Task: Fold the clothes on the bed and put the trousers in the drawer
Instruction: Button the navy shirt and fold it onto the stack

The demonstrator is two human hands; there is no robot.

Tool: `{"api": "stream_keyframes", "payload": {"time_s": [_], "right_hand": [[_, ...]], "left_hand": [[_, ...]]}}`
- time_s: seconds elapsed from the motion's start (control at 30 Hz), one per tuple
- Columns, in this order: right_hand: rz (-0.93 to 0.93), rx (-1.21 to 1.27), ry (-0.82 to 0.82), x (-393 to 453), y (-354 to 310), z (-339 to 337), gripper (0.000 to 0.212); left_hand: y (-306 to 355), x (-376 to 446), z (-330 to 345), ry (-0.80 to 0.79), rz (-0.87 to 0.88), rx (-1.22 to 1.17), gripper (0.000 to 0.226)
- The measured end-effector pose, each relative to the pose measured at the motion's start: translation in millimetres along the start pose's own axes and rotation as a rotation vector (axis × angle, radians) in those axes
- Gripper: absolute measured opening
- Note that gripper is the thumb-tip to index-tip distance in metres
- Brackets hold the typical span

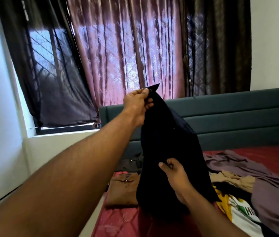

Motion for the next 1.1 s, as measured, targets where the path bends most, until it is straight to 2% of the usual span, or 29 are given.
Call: {"api": "stream_keyframes", "payload": {"time_s": [0.07, 0.13, 0.2, 0.23, 0.27, 0.3, 0.33, 0.37, 0.43, 0.5, 0.53, 0.6, 0.63, 0.67, 0.73, 0.77, 0.8, 0.83, 0.87, 0.9, 0.97, 1.03, 1.1], "right_hand": [[0.047, 0.046, -0.177, -13, -2, 4, 0.016], [0.128, -0.034, -0.439, -39, 8, 11, 0.031], [0.151, -0.388, -0.702, -60, 29, -6, 0.043], [0.128, -0.621, -0.729, -52, 40, -30, 0.045], [0.070, -0.803, -0.646, -32, 36, -60, 0.043], [-0.005, -0.917, -0.487, -1, 20, -92, 0.035], [-0.060, -0.988, -0.359, 27, 2, -122, 0.026], [-0.132, -1.098, -0.305, 48, -20, -140, 0.018], [-0.231, -1.362, -0.284, 73, -49, -153, 0.031], [-0.259, -1.565, -0.318, 88, -39, -148, 0.038], [-0.294, -1.665, -0.363, 91, -23, -140, 0.033], [-0.353, -1.795, -0.411, 78, 22, -127, 0.011], [-0.405, -1.805, -0.360, 74, 41, -124, 0.011], [-0.434, -1.835, -0.313, 66, 63, -122, 0.022], [-0.511, -1.881, -0.356, 41, 112, -104, 0.036], [-0.519, -1.835, -0.427, 24, 142, -88, 0.038], [-0.509, -1.736, -0.506, 5, 164, -68, 0.036], [-0.505, -1.597, -0.599, -17, 189, -44, 0.031], [-0.506, -1.459, -0.671, -39, 200, -23, 0.026], [-0.499, -1.343, -0.745, -60, 217, 1, 0.025], [-0.484, -1.211, -0.849, -93, 248, 40, 0.041], [-0.439, -1.294, -0.897, -109, 281, 54, 0.063], [-0.404, -1.488, -0.898, -104, 309, 46, 0.062]], "left_hand": [[14, 11, -9, 0.039, 0.013, 0.001, 0.011], [25, 20, -21, 0.076, 0.053, 0.061, 0.010], [29, 30, -45, 0.133, 0.087, 0.117, 0.013], [26, 34, -66, 0.163, 0.082, 0.134, 0.016], [14, 36, -97, 0.197, 0.059, 0.151, 0.020], [-6, 33, -135, 0.245, 0.006, 0.181, 0.023], [-40, 21, -184, 0.329, -0.087, 0.213, 0.024], [-76, 4, -235, 0.433, -0.186, 0.238, 0.024], [-153, -56, -324, 0.644, -0.376, 0.302, 0.029], [-224, -120, -389, 0.747, -0.579, 0.354, 0.037], [-252, -151, -413, 0.770, -0.667, 0.364, 0.037], [-291, -204, -462, 0.831, -0.772, 0.459, 0.031], [-300, -224, -477, 0.812, -0.804, 0.540, 0.023], [-310, -238, -489, 0.792, -0.811, 0.646, 0.012], [-297, -244, -515, 0.835, -0.662, 1.071, 0.032], [-284, -237, -513, 0.848, -0.487, 1.242, 0.038], [-271, -222, -495, 0.774, -0.245, 1.334, 0.038], [-271, -211, -472, 0.625, -0.055, 1.357, 0.035], [-276, -203, -443, 0.475, 0.070, 1.321, 0.034], [-291, -197, -431, 0.364, 0.080, 1.264, 0.031], [-315, -184, -417, 0.227, 0.002, 1.231, 0.031], [-339, -183, -417, 0.111, -0.081, 1.368, 0.045], [-360, -192, -429, 0.029, -0.152, 1.515, 0.055]]}}
Point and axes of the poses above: each hand's wrist, its own x-axis towards the middle knuckle, its own z-axis out of the palm, y = z × x, the point moved 10 cm from there along x, towards the middle knuckle, and after that the axes turned 12 degrees about y, right-handed, at the moved point
